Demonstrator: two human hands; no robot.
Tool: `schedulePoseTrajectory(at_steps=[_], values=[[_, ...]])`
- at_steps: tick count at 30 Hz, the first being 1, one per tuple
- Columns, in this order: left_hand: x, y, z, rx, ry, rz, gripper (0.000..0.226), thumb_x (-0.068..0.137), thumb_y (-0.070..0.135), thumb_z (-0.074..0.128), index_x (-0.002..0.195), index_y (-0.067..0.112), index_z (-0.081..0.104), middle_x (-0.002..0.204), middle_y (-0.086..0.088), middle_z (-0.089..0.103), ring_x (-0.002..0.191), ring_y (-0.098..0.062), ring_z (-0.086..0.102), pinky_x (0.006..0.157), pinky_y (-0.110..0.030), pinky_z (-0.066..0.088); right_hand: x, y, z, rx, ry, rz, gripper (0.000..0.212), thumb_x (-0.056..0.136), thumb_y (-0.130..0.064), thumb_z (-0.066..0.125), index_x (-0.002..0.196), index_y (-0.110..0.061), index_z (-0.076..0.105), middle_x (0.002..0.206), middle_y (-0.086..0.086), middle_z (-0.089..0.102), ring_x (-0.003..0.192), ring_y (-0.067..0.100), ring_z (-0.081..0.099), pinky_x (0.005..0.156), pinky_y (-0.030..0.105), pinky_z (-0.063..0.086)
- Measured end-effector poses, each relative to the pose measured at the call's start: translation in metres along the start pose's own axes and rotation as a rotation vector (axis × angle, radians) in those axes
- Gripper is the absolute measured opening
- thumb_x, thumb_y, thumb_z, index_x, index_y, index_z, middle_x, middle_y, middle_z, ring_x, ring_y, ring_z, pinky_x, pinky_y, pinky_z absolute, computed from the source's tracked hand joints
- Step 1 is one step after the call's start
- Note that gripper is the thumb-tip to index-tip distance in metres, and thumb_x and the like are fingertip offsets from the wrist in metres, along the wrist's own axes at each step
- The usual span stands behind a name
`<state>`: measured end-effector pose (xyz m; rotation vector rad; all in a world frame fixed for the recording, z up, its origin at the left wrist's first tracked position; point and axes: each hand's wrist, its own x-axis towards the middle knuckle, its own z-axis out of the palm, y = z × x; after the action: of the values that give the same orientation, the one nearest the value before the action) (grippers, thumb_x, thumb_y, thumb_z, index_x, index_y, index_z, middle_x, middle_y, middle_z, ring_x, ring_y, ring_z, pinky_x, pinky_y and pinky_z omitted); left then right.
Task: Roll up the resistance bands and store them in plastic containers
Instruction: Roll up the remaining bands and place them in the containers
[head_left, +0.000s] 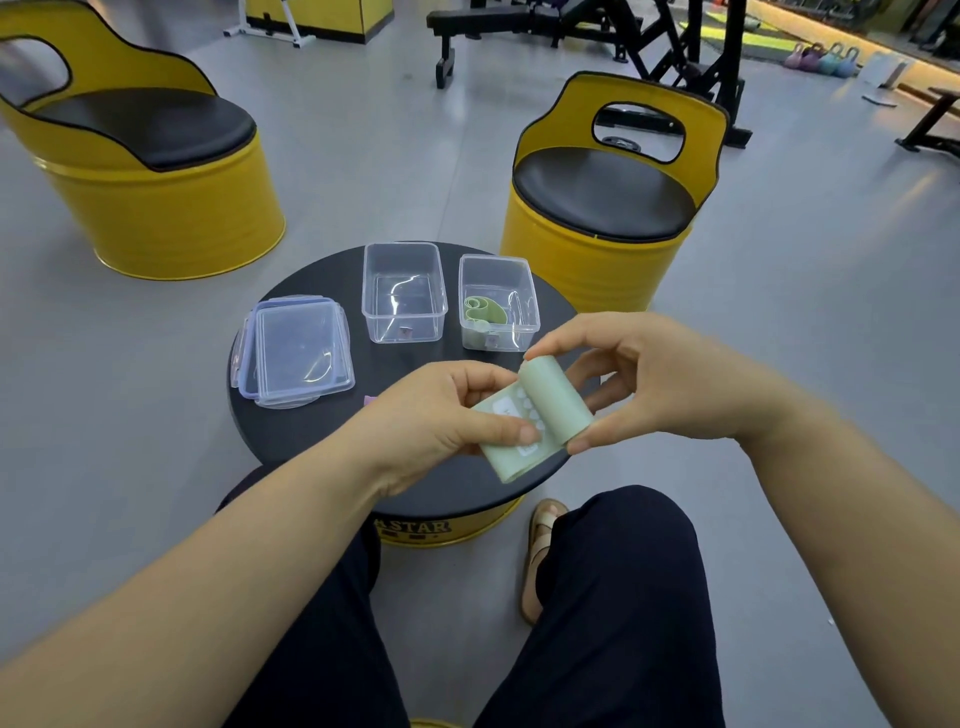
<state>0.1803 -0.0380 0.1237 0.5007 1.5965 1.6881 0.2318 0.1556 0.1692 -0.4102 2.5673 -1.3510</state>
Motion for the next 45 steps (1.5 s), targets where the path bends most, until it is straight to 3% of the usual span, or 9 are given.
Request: schedulePoseTrajectory(at_steps=[5,9,16,20,25,31,36,42,45], values=[[0.002,-0.001,-0.001,-0.024,-0.044,-0.030,0.027,0.072,0.014,0.068,0.099,0.010,0.068,0.080,0.001,0.070,0.073,-0.008,0.065,0.061,-0.018,0.051,0.004,0.000,0.000,-0.167,-0.023,-0.021,0.059,0.064,-0.010,0.085,0.109,-0.035,0.056,0.110,-0.013,0.057,0.095,0.006,0.061,0.074,0.015,0.053],[0.002,-0.002,0.004,-0.023,0.015,-0.021,0.030,0.063,0.035,0.069,0.084,0.014,0.067,0.078,0.001,0.069,0.071,-0.010,0.065,0.060,-0.020,0.050,0.007,0.001,0.000,-0.296,-0.056,-0.051,0.059,0.066,-0.012,0.084,0.116,-0.030,0.059,0.110,-0.010,0.056,0.097,0.011,0.059,0.080,0.020,0.054],[0.005,-0.004,0.005,-0.056,0.104,0.029,0.024,0.068,0.027,0.068,0.083,0.008,0.069,0.071,0.000,0.069,0.062,-0.008,0.063,0.053,-0.016,0.047,0.010,0.004,0.003,-0.397,-0.041,-0.093,0.068,0.070,-0.015,0.081,0.129,-0.031,0.051,0.118,-0.008,0.054,0.107,0.011,0.054,0.089,0.021,0.049],[0.011,-0.005,0.002,-0.165,0.204,0.102,0.028,0.064,0.029,0.070,0.084,0.010,0.073,0.087,-0.010,0.072,0.083,-0.021,0.066,0.079,-0.033,0.056,0.006,0.004,0.019,0.047,0.241,0.068,0.080,0.062,-0.040,0.075,0.133,-0.035,0.038,0.125,-0.011,0.052,0.101,0.007,0.059,0.088,0.023,0.052],[0.014,-0.001,0.008,-0.320,0.256,0.195,0.019,0.069,0.022,0.066,0.084,0.011,0.072,0.084,-0.004,0.072,0.077,-0.014,0.067,0.069,-0.023,0.055,0.013,0.011,0.053,0.609,0.507,0.228,0.055,0.061,-0.037,0.072,0.108,-0.014,0.056,0.096,0.005,0.068,0.073,0.015,0.069,0.066,0.028,0.057],[0.015,0.002,0.010,-0.358,0.284,0.279,0.038,0.068,0.017,0.066,0.104,0.004,0.066,0.095,-0.009,0.072,0.085,-0.017,0.068,0.074,-0.024,0.055,0.015,0.014,0.059,0.759,0.609,0.201,0.007,0.081,-0.008,0.068,0.088,-0.009,0.067,0.075,0.002,0.072,0.063,0.015,0.067,0.062,0.024,0.056],[0.015,-0.006,0.012,-0.330,0.315,0.324,0.035,0.068,0.013,0.070,0.103,0.012,0.065,0.098,-0.007,0.072,0.095,-0.022,0.067,0.088,-0.035,0.053,0.014,0.012,0.061,0.855,0.587,0.201,0.007,0.083,-0.004,0.064,0.089,-0.008,0.066,0.070,0.000,0.071,0.058,0.011,0.065,0.060,0.023,0.056],[0.007,-0.004,0.011,-0.112,0.316,0.400,0.031,0.080,-0.001,0.065,0.101,0.021,0.065,0.097,0.006,0.070,0.088,-0.015,0.069,0.079,-0.029,0.054,0.010,0.010,0.056,0.870,0.551,0.169,0.014,0.083,0.000,0.061,0.094,-0.007,0.066,0.071,0.000,0.069,0.056,0.010,0.062,0.059,0.022,0.055],[0.002,-0.001,0.013,-0.033,0.322,0.425,0.036,0.081,-0.007,0.063,0.100,0.024,0.065,0.095,0.009,0.071,0.083,-0.015,0.070,0.081,-0.052,0.046,0.007,0.008,0.052,0.900,0.519,0.143,0.017,0.080,0.001,0.062,0.095,-0.006,0.065,0.075,0.005,0.069,0.061,0.013,0.064,0.061,0.024,0.056]])
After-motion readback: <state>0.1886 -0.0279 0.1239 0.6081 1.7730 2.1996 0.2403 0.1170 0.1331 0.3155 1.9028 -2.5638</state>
